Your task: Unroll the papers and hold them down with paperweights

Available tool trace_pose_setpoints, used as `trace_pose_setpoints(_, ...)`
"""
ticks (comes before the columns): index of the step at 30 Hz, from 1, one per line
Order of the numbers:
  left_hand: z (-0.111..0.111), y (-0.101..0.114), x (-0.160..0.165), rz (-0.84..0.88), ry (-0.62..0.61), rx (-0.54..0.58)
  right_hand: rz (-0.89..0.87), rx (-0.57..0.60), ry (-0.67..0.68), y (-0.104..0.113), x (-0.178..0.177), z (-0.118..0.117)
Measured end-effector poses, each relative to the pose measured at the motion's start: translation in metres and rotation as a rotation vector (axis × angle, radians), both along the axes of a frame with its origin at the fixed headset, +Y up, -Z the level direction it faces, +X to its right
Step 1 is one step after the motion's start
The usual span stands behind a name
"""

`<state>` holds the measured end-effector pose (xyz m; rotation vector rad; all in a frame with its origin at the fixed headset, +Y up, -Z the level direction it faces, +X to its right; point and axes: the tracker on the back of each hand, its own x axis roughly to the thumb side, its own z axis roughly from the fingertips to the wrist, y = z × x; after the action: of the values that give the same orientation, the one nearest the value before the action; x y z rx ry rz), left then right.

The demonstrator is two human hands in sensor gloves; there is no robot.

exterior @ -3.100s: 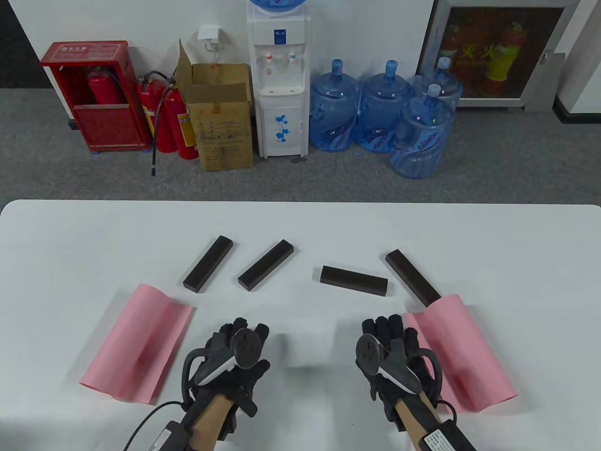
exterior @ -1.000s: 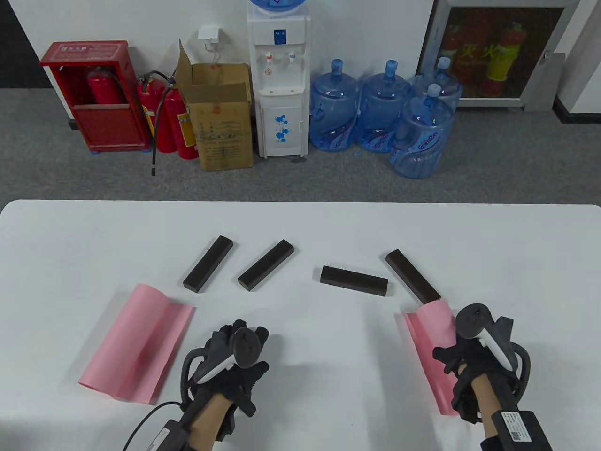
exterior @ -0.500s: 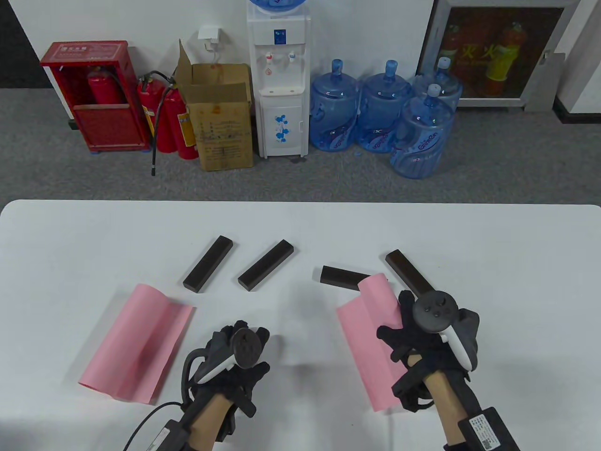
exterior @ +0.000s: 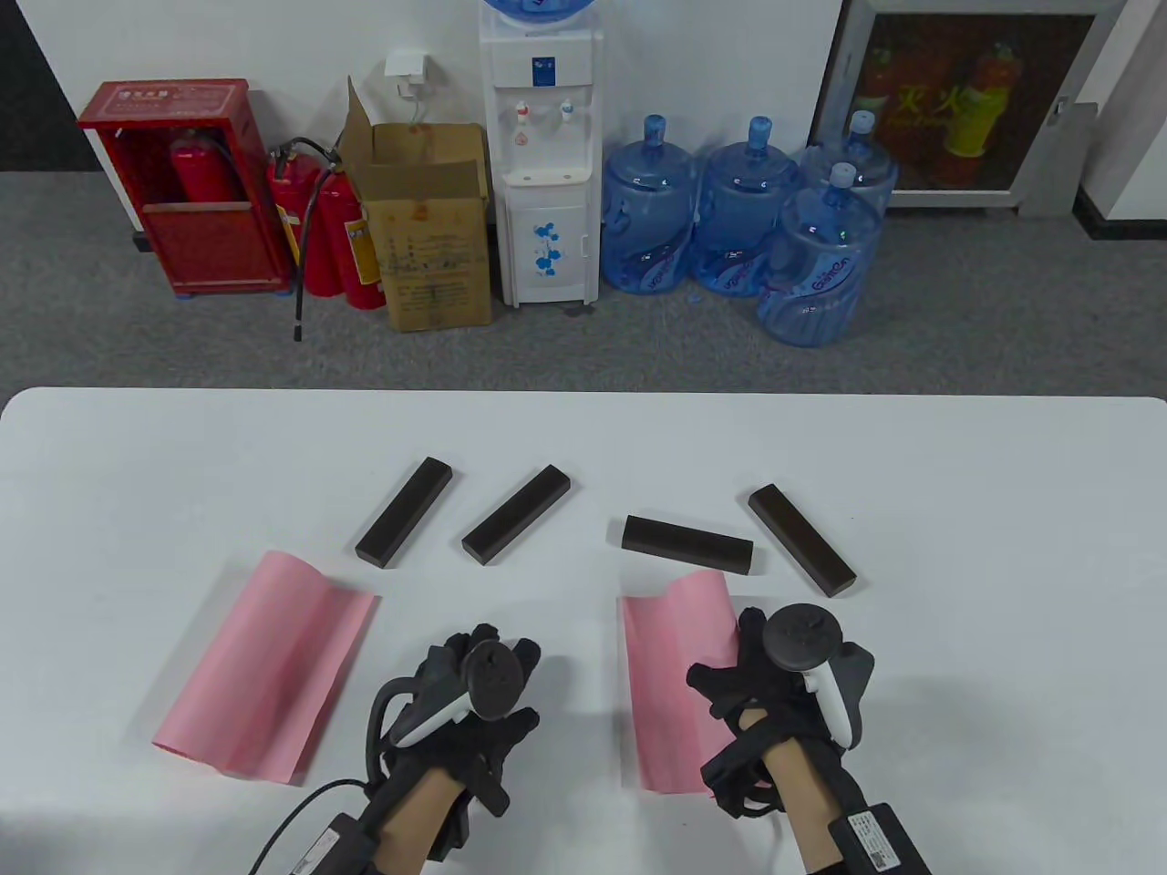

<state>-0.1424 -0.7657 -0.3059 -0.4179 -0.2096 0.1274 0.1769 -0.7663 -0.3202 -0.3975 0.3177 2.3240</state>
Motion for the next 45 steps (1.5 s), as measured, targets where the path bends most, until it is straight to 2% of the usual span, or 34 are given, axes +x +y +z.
trace_pose_setpoints(7, 0.000, 0.011, 0.052, 0.033, -0.017, -0.046, 0.003, -0.004, -0.002, -0.001, 0.000, 0.002)
trace_pose_setpoints(9, -0.002, 0.013, 0.072, 0.039, 0.045, -0.092, -0.009, 0.002, -0.017, -0.001, 0.000, 0.003)
trace_pose_setpoints(11, -0.004, 0.010, 0.089, 0.042, 0.083, -0.089, -0.012, 0.000, -0.014, -0.002, 0.000, 0.003)
trace_pose_setpoints(14, -0.007, -0.002, 0.110, -0.044, 0.041, -0.102, -0.019, 0.000, -0.016, -0.003, 0.001, 0.005)
trace_pose_setpoints(16, -0.008, -0.010, 0.118, -0.113, 0.017, -0.117, -0.033, -0.003, -0.020, -0.003, 0.003, 0.006)
trace_pose_setpoints(19, -0.008, -0.016, 0.120, -0.180, 0.007, -0.080, -0.036, -0.002, -0.023, -0.004, 0.004, 0.007)
trace_pose_setpoints(23, -0.008, -0.018, 0.117, -0.151, 0.009, -0.091, 0.013, 0.006, -0.023, -0.002, 0.003, 0.010)
trace_pose_setpoints(27, -0.008, -0.018, 0.117, -0.156, 0.005, -0.091, 0.170, 0.047, -0.012, 0.005, -0.005, 0.015)
trace_pose_setpoints(31, -0.008, -0.018, 0.117, -0.159, -0.004, -0.084, 0.523, 0.155, 0.021, 0.015, -0.023, 0.022)
trace_pose_setpoints(34, -0.008, -0.018, 0.117, -0.158, -0.006, -0.084, 0.697, 0.247, 0.070, 0.019, -0.038, 0.026)
trace_pose_setpoints(36, -0.008, -0.018, 0.117, -0.160, -0.007, -0.081, 0.754, 0.314, 0.142, 0.020, -0.048, 0.028)
trace_pose_setpoints(38, -0.008, -0.018, 0.117, -0.160, -0.008, -0.081, 0.763, 0.343, 0.281, 0.018, -0.057, 0.028)
trace_pose_setpoints(40, -0.008, -0.018, 0.117, -0.161, -0.009, -0.078, 0.811, 0.303, 0.349, 0.014, -0.060, 0.027)
trace_pose_setpoints(43, -0.008, -0.018, 0.117, -0.163, -0.010, -0.077, 0.787, 0.134, 0.404, 0.005, -0.056, 0.022)
trace_pose_setpoints(45, -0.008, -0.018, 0.117, -0.164, -0.011, -0.077, 0.773, 0.063, 0.397, 0.002, -0.051, 0.019)
